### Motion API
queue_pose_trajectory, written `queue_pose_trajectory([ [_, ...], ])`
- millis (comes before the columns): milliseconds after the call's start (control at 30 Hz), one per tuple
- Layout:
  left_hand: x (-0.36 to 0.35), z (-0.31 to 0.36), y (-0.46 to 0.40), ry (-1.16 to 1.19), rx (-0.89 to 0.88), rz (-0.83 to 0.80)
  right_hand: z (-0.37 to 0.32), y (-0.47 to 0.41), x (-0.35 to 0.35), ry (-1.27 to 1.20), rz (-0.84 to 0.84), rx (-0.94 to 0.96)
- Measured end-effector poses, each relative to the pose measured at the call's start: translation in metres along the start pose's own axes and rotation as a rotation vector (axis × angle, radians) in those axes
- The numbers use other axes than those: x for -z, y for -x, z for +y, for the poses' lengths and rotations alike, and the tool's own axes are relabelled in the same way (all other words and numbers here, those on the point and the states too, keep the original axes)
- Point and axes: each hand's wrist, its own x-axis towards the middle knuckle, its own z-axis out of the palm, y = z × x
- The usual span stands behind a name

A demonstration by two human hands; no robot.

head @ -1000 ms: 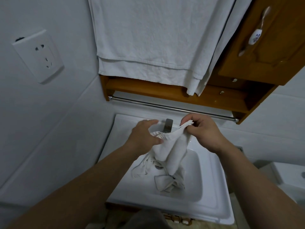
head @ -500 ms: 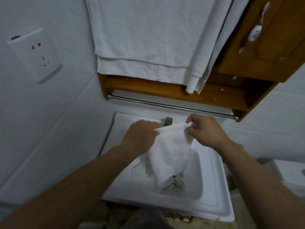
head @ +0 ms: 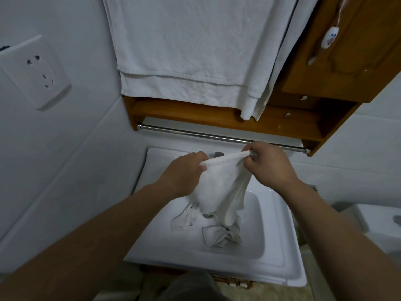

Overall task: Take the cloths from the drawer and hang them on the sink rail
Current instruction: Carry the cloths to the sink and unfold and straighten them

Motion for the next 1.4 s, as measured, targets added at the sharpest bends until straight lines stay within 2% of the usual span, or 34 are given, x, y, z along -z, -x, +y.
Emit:
queue_pose_trajectory([
  [67,0.007,-0.002,-0.004,-0.018,0.028,0.070,-0.002,-0.002,0.001,0.023,0.009,0.071],
  [133,0.015,-0.003,-0.008,-0.067,0.013,0.155,-0.004,-0.002,0.003,-0.003,-0.094,0.080],
  [200,0.023,0.000,-0.012,-0.163,-0.096,0.215,-0.005,-0.005,0.002,0.029,-0.218,0.073],
  [233,0.027,0.003,-0.013,-0.190,-0.158,0.232,-0.005,-0.006,0.001,0.054,-0.215,0.060],
  [333,0.032,0.009,-0.017,-0.283,-0.264,0.261,-0.007,-0.013,0.005,0.062,0.060,-0.016],
  [400,0.030,0.006,-0.019,-0.298,-0.246,0.258,-0.010,-0.016,0.009,0.057,0.190,0.003],
  [433,0.029,0.003,-0.020,-0.270,-0.208,0.250,-0.012,-0.016,0.010,0.050,0.177,0.029],
  [500,0.025,-0.003,-0.020,-0.248,-0.146,0.206,-0.014,-0.017,0.011,0.036,0.006,0.070],
  [567,0.022,-0.005,-0.019,-0.270,-0.186,0.190,-0.012,-0.016,0.008,0.118,-0.193,0.082],
  [600,0.024,-0.004,-0.019,-0.277,-0.229,0.194,-0.010,-0.016,0.006,0.150,-0.214,0.074],
  [700,0.033,0.002,-0.025,-0.252,-0.276,0.273,-0.007,-0.018,0.004,0.084,0.007,0.016],
  [767,0.036,-0.001,-0.031,-0.118,-0.169,0.332,-0.009,-0.020,0.003,0.039,0.104,0.013],
  [867,0.028,-0.014,-0.028,-0.013,-0.025,0.223,-0.012,-0.018,-0.003,-0.033,0.007,-0.043],
  [967,0.016,-0.016,-0.019,-0.104,-0.116,0.120,-0.004,-0.011,-0.011,-0.059,-0.045,-0.112],
  [1067,0.017,-0.013,-0.023,-0.083,-0.209,0.094,0.005,-0.009,-0.010,-0.167,-0.030,-0.191],
  [1200,0.028,-0.014,-0.033,0.009,-0.168,0.094,0.005,-0.009,-0.003,-0.210,0.018,-0.207],
  [1333,0.032,-0.017,-0.034,-0.008,-0.161,-0.070,0.002,-0.007,0.004,-0.178,0.036,-0.198],
  [1400,0.036,-0.017,-0.035,0.020,-0.163,-0.072,0.002,-0.003,0.006,-0.183,0.028,-0.192],
])
